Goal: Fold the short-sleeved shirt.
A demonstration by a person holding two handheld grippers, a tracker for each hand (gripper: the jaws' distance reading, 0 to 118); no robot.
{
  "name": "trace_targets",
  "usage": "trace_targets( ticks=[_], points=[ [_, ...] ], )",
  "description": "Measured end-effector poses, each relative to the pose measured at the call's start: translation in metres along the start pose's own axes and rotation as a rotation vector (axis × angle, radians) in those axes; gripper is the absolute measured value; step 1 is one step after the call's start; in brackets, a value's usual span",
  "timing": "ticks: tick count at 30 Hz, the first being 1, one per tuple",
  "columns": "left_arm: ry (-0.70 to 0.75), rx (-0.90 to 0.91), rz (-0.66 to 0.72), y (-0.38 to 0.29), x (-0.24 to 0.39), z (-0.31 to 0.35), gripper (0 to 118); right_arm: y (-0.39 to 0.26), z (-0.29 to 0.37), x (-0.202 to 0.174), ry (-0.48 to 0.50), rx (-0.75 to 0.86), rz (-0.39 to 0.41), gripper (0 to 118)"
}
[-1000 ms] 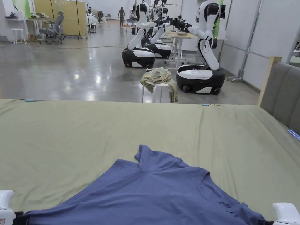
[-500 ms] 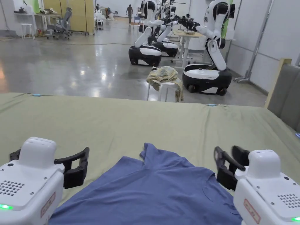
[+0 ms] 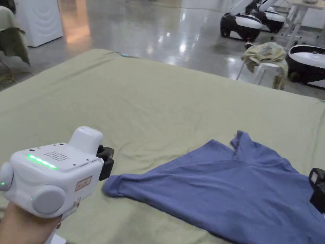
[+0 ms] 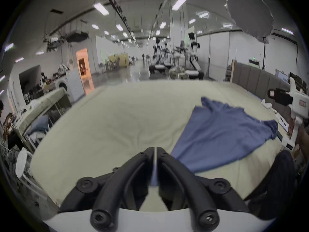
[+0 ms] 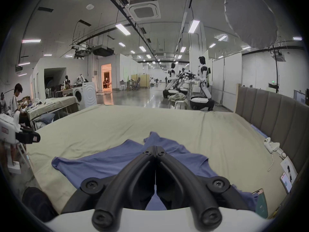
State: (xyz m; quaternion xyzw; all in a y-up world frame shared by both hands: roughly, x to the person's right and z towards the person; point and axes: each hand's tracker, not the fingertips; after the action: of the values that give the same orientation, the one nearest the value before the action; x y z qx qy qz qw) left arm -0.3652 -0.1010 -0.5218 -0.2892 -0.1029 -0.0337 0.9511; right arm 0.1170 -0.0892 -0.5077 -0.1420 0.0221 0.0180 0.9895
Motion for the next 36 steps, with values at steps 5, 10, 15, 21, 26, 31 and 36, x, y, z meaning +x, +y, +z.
trace_targets(
  ticks=[5,10,15,21,26,31,36],
  points=[
    [-0.025,-0.134,0.011,-0.033,-0.020,-0.041,98,-0.010,-0.025,-0.029,0.041,-0.074,0.022,1],
    [-0.054,-0.206,-0.017,-0.044,-0.030,-0.092,98,-0.015,-0.039,-0.043,0.050,-0.112,0.042,1],
    [-0.078,-0.222,-0.034,-0.041,-0.026,-0.122,74,-0.017,-0.047,-0.042,0.042,-0.145,0.037,1],
    [-0.118,-0.257,-0.073,-0.050,-0.013,-0.124,10,-0.016,-0.053,-0.031,0.029,-0.166,0.025,1],
    [-0.146,-0.156,0.038,-0.033,-0.013,-0.090,9,-0.008,-0.068,-0.010,0.016,-0.186,0.034,1],
    [-0.178,-0.121,0.044,-0.016,-0.002,-0.072,9,0.002,-0.125,0.036,-0.032,-0.304,0.066,1],
    [-0.186,-0.121,0.054,-0.012,-0.002,-0.084,9,0.006,-0.230,0.095,-0.048,-0.466,0.119,3]
  ],
)
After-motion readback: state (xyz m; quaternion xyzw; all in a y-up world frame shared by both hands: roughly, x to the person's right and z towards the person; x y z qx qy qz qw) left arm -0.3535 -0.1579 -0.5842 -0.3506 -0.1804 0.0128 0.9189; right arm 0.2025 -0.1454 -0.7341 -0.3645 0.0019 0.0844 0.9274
